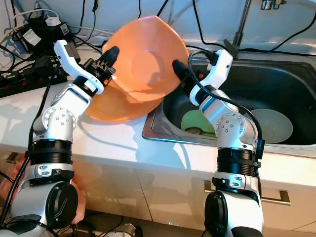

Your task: Kitchen organization

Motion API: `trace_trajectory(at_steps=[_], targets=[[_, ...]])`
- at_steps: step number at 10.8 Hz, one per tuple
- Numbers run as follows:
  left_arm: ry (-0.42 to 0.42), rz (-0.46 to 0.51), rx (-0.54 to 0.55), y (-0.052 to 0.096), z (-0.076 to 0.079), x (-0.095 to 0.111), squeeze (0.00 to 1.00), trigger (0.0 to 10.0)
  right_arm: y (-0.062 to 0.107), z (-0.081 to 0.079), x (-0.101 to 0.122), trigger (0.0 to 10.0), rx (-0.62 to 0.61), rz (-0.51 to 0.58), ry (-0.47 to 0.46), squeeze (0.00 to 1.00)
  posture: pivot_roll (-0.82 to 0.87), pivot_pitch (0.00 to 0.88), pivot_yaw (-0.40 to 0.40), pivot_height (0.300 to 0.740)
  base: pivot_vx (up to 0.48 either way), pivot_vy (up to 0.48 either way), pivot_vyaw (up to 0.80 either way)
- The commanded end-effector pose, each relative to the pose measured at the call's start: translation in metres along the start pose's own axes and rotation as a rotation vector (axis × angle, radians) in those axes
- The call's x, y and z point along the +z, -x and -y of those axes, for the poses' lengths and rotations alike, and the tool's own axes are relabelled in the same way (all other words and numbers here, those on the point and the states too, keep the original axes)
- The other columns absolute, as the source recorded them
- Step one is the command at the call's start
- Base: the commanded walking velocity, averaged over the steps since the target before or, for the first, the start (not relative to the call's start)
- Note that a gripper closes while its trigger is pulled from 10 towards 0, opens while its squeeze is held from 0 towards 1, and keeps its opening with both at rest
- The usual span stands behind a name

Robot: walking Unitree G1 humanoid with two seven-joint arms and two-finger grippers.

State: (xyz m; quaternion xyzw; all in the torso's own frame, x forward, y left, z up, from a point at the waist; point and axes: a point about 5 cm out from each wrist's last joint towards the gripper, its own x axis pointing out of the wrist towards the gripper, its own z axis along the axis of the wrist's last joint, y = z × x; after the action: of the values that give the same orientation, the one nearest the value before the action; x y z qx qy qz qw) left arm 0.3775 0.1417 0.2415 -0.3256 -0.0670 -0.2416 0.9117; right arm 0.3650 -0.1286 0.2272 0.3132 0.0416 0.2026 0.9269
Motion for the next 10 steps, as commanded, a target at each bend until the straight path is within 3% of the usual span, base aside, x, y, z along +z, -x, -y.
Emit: trace_trajectory(at_steps=[1, 10], targets=[[-0.023, 0.049, -0.059, 0.000, 0.008, 0.012, 0.00, 0.0, -0.002, 0.000, -0.001, 0.0, -0.013, -0.025, -0.017, 0.00, 0.18, 0.006, 0.080, 0.740, 0.000, 0.000, 0.00], [-0.097, -0.003, -0.143, 0.002, 0.020, 0.004, 0.00, 0.0, 0.000, 0.002, -0.003, 0.0, -0.014, -0.036, -0.057, 0.00, 0.19, 0.015, 0.080, 0.740, 0.000, 0.000, 0.00]])
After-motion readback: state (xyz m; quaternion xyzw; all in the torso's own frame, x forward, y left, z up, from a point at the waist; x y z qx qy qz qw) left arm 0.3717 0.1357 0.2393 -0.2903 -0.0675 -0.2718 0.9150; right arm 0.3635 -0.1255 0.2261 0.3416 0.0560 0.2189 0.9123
